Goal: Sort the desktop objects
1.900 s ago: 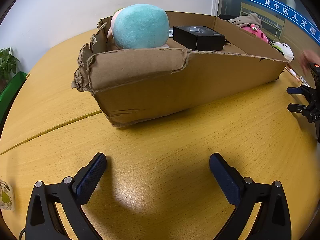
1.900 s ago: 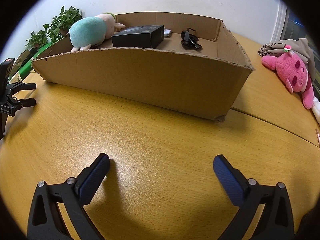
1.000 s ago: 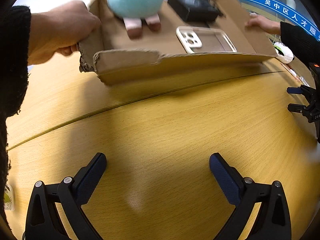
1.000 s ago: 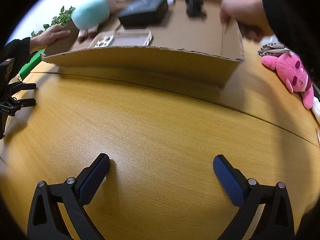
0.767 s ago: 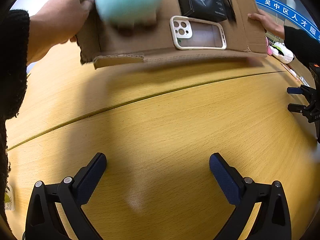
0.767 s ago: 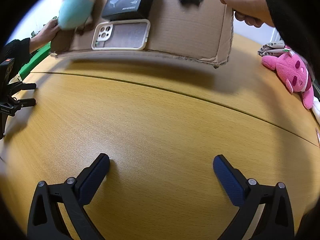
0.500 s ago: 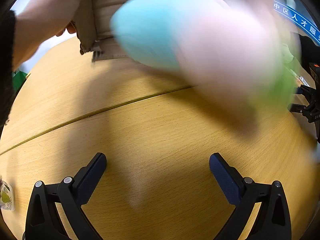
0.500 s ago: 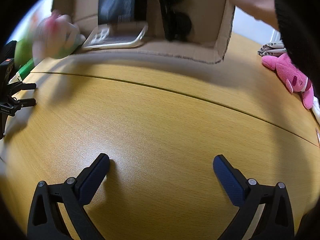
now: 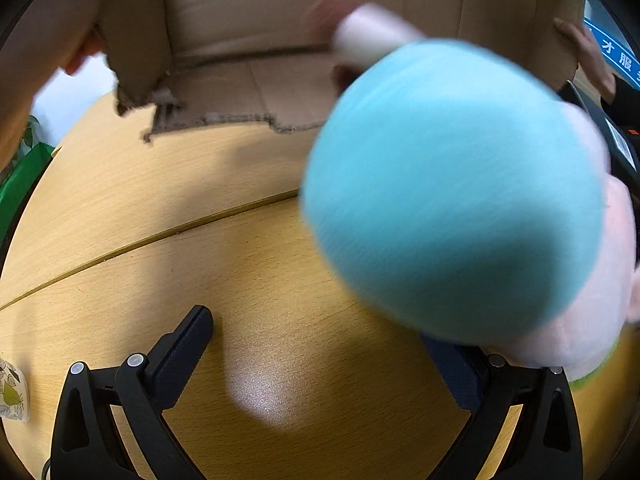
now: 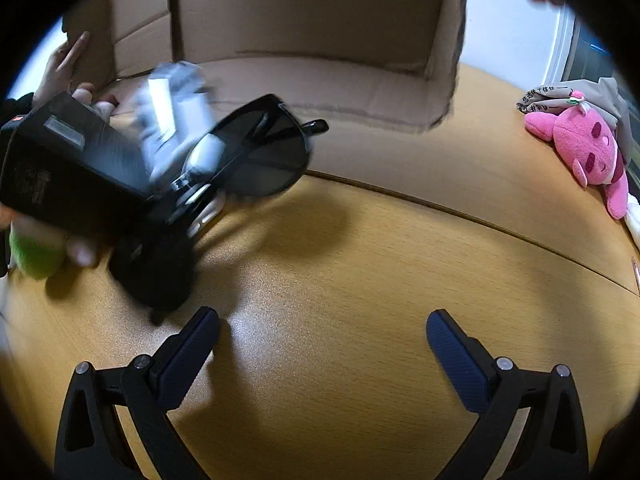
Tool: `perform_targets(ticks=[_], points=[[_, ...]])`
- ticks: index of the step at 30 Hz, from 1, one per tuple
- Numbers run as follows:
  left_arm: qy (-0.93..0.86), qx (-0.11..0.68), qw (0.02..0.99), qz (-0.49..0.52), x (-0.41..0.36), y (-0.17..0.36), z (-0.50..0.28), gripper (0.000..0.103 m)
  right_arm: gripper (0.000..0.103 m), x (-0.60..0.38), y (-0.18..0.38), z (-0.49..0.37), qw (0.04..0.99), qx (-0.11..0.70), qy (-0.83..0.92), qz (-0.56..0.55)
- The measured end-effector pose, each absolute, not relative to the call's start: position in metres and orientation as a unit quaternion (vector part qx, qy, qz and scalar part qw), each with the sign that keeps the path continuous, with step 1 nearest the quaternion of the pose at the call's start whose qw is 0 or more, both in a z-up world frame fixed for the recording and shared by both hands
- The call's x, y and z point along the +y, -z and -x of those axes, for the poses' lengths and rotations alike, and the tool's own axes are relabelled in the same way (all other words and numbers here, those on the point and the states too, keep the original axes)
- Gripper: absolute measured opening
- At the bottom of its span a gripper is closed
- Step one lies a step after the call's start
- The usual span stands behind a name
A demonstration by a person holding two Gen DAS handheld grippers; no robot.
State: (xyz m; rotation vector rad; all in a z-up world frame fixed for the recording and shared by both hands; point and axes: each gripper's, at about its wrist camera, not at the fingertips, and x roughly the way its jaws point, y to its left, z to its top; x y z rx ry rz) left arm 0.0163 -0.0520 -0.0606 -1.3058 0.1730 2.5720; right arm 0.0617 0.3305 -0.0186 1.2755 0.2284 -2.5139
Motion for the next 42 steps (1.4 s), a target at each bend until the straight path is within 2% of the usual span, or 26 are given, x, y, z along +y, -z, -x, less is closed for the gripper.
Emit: perform_targets(ticks=[42], points=[[-0.882,0.062,0.131,0.448,-0.0450,0.0576,-0.0134,0.103,0.103,0.3274,0.0196,-0.0625,0.155,0.080,0.878,-0.445]])
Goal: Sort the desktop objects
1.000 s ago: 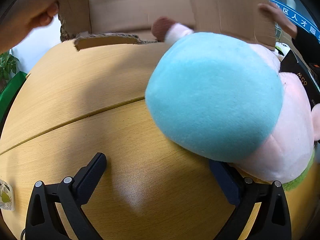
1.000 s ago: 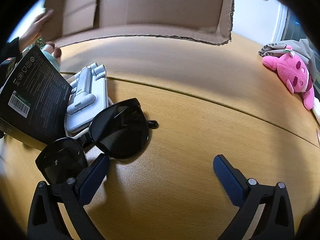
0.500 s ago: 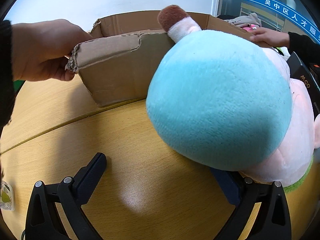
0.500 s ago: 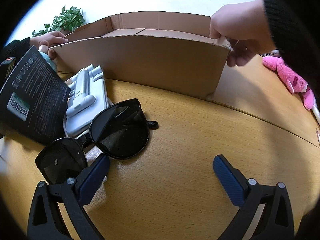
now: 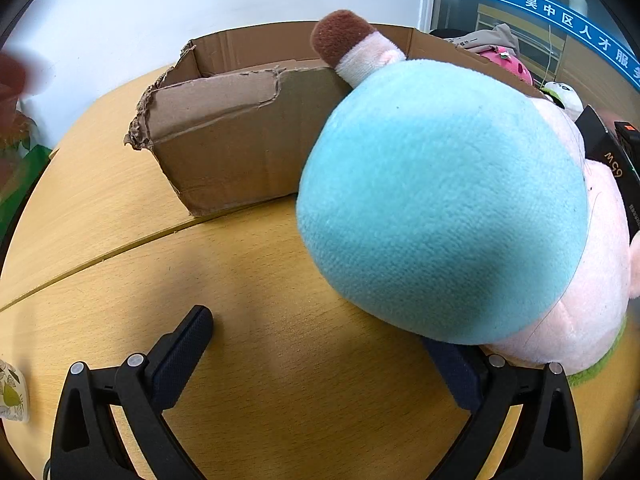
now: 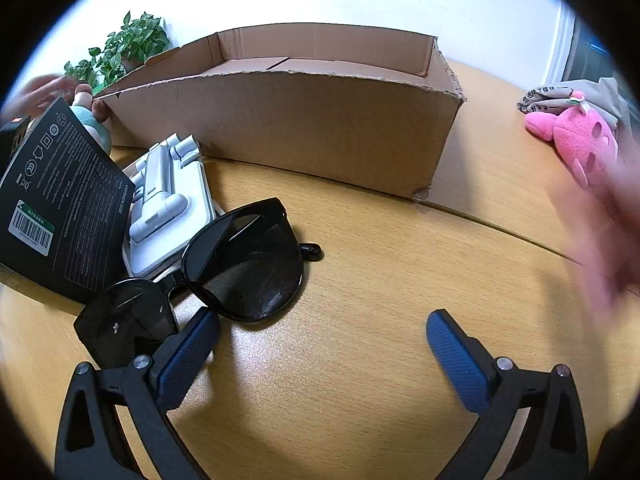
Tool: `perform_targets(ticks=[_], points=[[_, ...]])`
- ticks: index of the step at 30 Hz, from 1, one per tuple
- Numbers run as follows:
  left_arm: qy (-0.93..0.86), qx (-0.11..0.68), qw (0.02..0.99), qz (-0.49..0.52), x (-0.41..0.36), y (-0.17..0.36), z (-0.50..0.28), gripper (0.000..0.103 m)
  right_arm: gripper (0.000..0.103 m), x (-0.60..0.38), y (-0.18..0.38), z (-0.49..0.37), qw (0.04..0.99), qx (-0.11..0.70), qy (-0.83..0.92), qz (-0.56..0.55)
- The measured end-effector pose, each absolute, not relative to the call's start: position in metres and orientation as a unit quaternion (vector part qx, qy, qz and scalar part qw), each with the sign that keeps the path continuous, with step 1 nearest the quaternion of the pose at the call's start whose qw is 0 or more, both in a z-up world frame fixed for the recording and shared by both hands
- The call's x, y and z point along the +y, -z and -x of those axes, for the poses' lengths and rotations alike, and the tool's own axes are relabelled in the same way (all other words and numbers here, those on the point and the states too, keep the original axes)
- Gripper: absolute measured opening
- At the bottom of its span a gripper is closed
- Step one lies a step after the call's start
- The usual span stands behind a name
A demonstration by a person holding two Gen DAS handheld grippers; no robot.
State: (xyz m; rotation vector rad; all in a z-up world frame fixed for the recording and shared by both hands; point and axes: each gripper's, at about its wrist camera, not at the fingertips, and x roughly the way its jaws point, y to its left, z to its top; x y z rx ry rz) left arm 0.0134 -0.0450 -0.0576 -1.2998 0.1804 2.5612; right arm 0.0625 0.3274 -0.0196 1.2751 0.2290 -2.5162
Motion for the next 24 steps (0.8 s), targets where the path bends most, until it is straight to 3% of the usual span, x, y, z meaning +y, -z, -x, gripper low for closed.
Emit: perform_targets(ticks=[24], points=[[-0.875,0.052,0.102,0.470,-0.058,0.058,-0.030,0.103,0.103,0.332,0.010,-0.069,0.139,0.079,0.857,-0.491]])
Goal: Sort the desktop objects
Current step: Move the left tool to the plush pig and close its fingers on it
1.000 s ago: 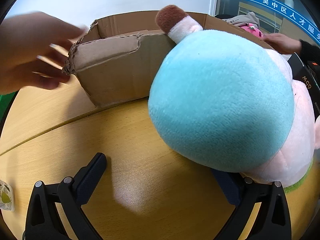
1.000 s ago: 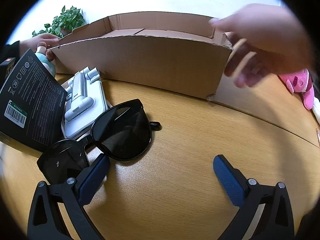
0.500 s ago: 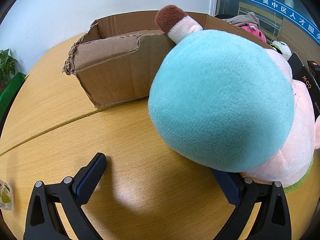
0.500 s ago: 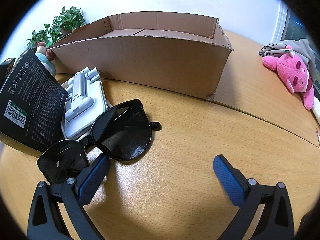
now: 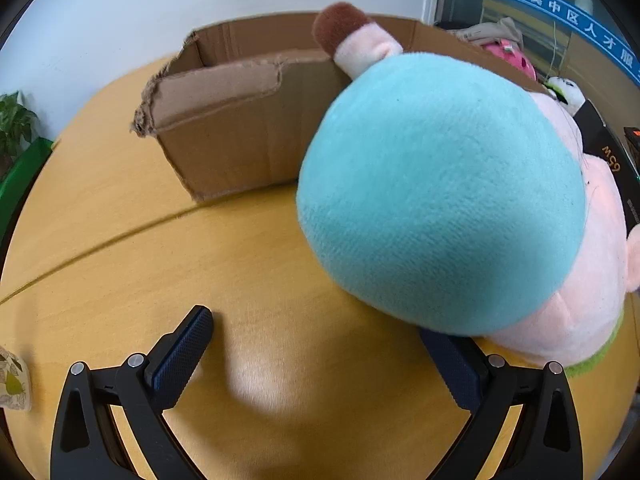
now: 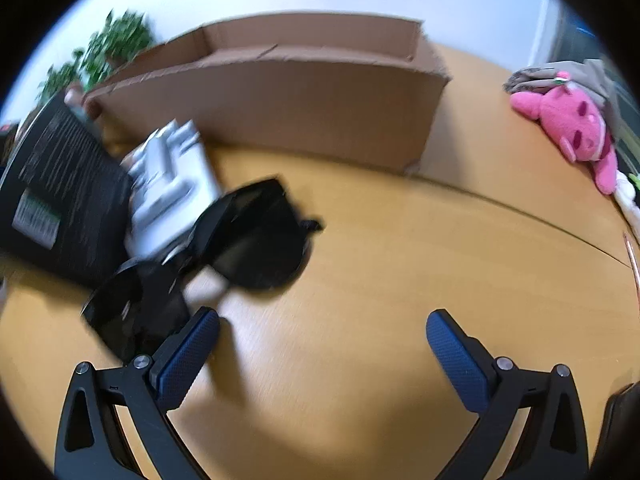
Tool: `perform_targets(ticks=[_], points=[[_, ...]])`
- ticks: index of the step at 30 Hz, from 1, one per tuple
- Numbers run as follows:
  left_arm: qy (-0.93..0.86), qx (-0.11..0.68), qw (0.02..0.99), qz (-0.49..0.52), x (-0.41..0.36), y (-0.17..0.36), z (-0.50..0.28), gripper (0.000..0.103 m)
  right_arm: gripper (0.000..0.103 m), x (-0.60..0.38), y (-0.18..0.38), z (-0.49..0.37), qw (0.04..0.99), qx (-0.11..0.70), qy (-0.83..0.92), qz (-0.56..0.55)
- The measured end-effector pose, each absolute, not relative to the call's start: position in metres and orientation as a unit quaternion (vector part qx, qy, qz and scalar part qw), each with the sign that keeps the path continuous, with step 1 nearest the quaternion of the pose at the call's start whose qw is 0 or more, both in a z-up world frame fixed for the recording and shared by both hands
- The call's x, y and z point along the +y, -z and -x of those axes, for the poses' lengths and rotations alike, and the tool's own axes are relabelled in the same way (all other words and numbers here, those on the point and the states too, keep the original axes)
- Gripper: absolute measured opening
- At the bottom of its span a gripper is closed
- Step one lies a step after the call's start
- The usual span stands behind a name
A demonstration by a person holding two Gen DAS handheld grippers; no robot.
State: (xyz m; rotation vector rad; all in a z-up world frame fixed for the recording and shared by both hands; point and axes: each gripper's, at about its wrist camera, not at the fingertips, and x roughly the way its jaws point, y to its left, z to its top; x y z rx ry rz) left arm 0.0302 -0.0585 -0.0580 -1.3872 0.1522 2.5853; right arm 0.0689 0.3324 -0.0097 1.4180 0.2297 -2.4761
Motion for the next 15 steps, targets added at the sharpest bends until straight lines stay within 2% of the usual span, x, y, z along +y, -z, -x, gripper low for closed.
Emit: perform_targets(ticks=[5,11,15], points=[[-0.889,-0.018,0.085,0.449,-0.067,0.042,-0.062,0.103,0.103,0.345,0.010,-0.091,0.089,0.052,0.860,-0.500],[-0.924,-0.075,0.072,0.368,-0.064,-0.022,-0.114,0.103,0.102,0.341,0.007,-0.088,0.078,0.056,0.836,-0.540],[-0.931,-0.088,0.042,0.353,-0.053,-0.042,-0.126,0.103,0.102,0.319,-0.015,-0.109,0.045,0.108,0.865,-0.488]])
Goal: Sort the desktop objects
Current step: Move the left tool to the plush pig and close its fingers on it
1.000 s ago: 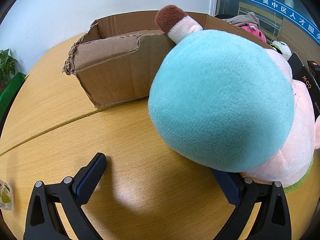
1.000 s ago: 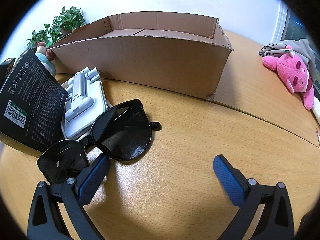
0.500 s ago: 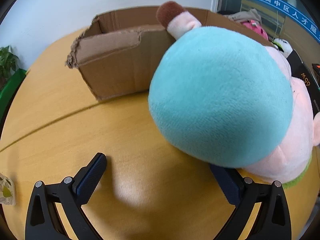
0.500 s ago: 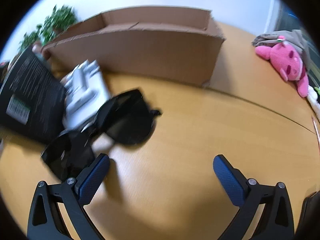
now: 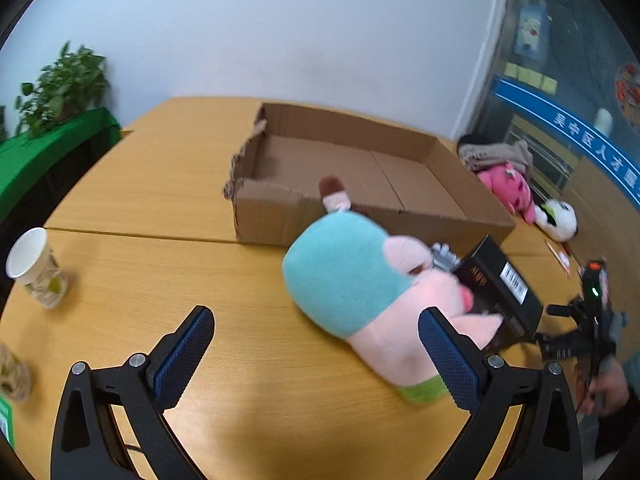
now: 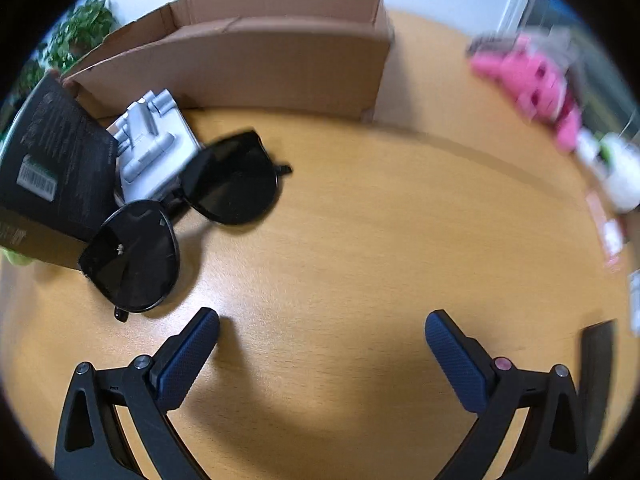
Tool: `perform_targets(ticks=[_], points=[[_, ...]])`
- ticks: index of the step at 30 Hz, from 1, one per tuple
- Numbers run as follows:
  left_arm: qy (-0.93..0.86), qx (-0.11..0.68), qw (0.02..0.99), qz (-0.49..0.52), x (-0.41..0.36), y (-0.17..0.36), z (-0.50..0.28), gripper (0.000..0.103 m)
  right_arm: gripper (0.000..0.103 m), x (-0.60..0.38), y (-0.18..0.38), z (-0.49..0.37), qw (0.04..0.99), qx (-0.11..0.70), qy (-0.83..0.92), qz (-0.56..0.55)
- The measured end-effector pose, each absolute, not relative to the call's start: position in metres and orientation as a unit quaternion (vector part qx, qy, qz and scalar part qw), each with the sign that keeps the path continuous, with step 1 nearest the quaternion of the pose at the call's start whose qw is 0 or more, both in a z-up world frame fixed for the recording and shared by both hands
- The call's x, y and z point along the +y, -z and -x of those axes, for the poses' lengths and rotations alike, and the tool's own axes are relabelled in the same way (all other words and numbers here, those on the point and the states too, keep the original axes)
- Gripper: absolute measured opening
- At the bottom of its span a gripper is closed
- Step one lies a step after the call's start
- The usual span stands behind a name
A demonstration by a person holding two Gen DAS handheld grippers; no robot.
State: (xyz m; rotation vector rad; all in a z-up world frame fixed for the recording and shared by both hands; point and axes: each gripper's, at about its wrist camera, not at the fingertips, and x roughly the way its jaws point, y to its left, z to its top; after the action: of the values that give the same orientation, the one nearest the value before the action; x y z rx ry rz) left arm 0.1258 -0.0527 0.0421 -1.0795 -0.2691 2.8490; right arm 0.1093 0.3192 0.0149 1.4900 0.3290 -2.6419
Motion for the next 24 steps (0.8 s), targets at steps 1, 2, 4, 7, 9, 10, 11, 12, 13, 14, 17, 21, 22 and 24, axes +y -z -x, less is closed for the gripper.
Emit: perform_targets(ticks=[1,2,4,7,9,10,11,12,13,14,17,21,22,24], points=[[-0.932,-0.085,0.039,0.349,-0.049,-0.044,-0.128,0.103,0.102,0.313,-0.026,-0.119,0.051,0.116,0.877,-0.464],[-0.934,-0.081,0.041,0.345,-0.043,-0.044,-0.130,0.103,0.102,0.306,-0.037,-0.129,0.059,0.121,0.889,-0.438],[-0.937,-0.079,0.045,0.338,-0.033,-0.048,-0.127,0.103,0.102,0.290,-0.064,-0.151,0.086,0.126,0.912,-0.381],[-0.945,-0.080,0.032,0.314,-0.018,-0.053,-0.125,0.103,0.102,0.268,-0.088,-0.162,0.144,0.121,0.921,-0.340],[-0.956,-0.057,0.007,0.287,-0.008,-0.056,-0.128,0.103,0.102,0.255,-0.092,-0.162,0.153,0.122,0.924,-0.327],[-0.958,-0.047,-0.010,0.284,-0.005,-0.057,-0.129,0.103,0.102,0.248,-0.093,-0.159,0.152,0.123,0.926,-0.324],[-0.958,-0.039,-0.021,0.285,-0.002,-0.057,-0.129,0.103,0.102,0.245,-0.090,-0.157,0.152,0.122,0.925,-0.326],[-0.956,-0.033,-0.021,0.291,0.001,-0.055,-0.128,0.103,0.102,0.241,-0.087,-0.156,0.158,0.118,0.923,-0.330],[-0.953,-0.031,-0.012,0.302,0.002,-0.053,-0.126,0.103,0.100,0.236,-0.084,-0.154,0.167,0.112,0.921,-0.333],[-0.948,-0.035,0.004,0.318,0.002,-0.049,-0.123,0.103,0.090,0.231,-0.083,-0.153,0.176,0.108,0.920,-0.334],[-0.933,-0.072,0.040,0.350,-0.007,-0.038,-0.119,0.103,0.029,0.216,-0.087,-0.154,0.190,0.114,0.917,-0.331],[-0.928,-0.143,0.063,0.339,-0.032,-0.034,-0.120,0.090,0.014,0.208,-0.090,-0.154,0.194,0.119,0.916,-0.329],[-0.927,-0.143,0.056,0.341,-0.036,-0.034,-0.120,0.057,0.016,0.207,-0.090,-0.152,0.199,0.116,0.914,-0.333],[-0.919,-0.131,0.042,0.369,-0.041,-0.030,-0.113,0.025,0.042,0.208,-0.091,-0.147,0.214,0.097,0.909,-0.344]])
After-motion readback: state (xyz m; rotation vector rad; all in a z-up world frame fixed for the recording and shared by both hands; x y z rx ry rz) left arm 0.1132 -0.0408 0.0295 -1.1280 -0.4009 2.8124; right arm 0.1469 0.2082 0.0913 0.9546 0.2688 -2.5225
